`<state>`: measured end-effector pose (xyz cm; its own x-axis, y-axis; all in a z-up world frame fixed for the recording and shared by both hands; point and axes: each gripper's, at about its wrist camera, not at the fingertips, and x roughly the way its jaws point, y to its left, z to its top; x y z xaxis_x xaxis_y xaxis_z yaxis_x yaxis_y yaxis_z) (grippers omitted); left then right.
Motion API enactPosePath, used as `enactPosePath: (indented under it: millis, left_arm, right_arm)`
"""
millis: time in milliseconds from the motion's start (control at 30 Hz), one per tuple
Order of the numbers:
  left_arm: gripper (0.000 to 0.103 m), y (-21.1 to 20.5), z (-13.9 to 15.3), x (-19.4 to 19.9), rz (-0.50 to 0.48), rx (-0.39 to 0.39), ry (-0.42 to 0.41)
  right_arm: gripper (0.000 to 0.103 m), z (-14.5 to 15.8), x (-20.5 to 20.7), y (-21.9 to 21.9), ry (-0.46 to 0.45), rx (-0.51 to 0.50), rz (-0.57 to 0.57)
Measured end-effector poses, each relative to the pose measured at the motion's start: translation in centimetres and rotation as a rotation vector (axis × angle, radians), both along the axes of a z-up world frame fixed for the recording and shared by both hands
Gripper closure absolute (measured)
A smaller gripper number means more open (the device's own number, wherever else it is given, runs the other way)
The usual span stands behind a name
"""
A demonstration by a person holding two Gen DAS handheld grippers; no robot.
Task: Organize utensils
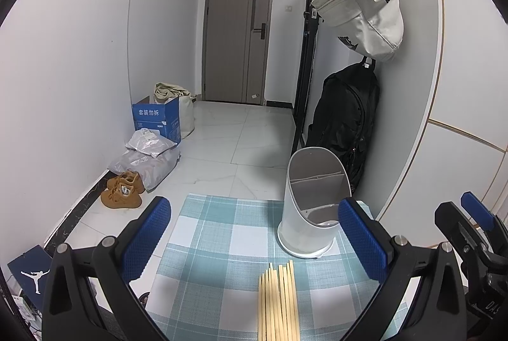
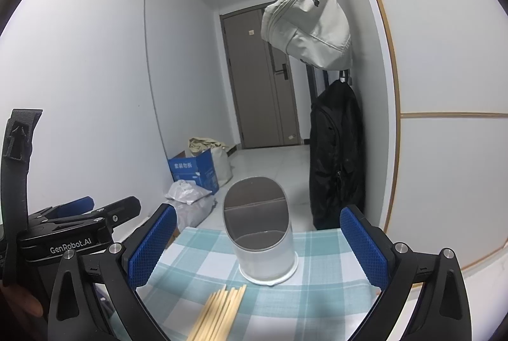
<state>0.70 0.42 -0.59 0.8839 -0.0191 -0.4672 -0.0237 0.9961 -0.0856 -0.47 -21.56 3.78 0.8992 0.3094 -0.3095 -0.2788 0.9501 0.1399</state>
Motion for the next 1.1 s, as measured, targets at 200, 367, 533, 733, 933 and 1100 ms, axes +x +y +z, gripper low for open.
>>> enactPosePath:
  millis: [200, 367, 533, 733, 933, 1100]
  left_arm:
    - [0.001, 0.0, 0.0, -0.1, 0.001, -0.002, 0.0]
    - [0.001, 0.0, 0.0, 0.0, 0.0, -0.001, 0.001]
    - [0.001, 0.0, 0.0, 0.0, 0.0, 0.002, 0.003]
    - [0.001, -0.2, -0.3, 0.3, -0.005, 0.006, 0.014]
    - [0.001, -0.1, -1.1, 1.2, -0.015, 0.011, 0.036]
    - [0.001, 0.4, -2.4, 2.5, -0.036, 0.001, 0.094]
  right_arm:
    - [0.0, 0.0, 0.0, 0.0, 0.0, 0.004, -0.002]
    - [0.0, 0.1, 0.0, 0.0, -0.001, 0.004, -0.002]
    - [0.0, 0.1, 0.1, 0.0, 0.002, 0.005, -0.001]
    - [0.0, -0.1, 0.3, 0.1, 0.008, 0.003, 0.001]
    - [0.0, -0.8, 0.9, 0.2, 0.024, 0.002, 0.009]
    - [0.0, -1.9, 2.2, 0.4, 0.054, -0.004, 0.021]
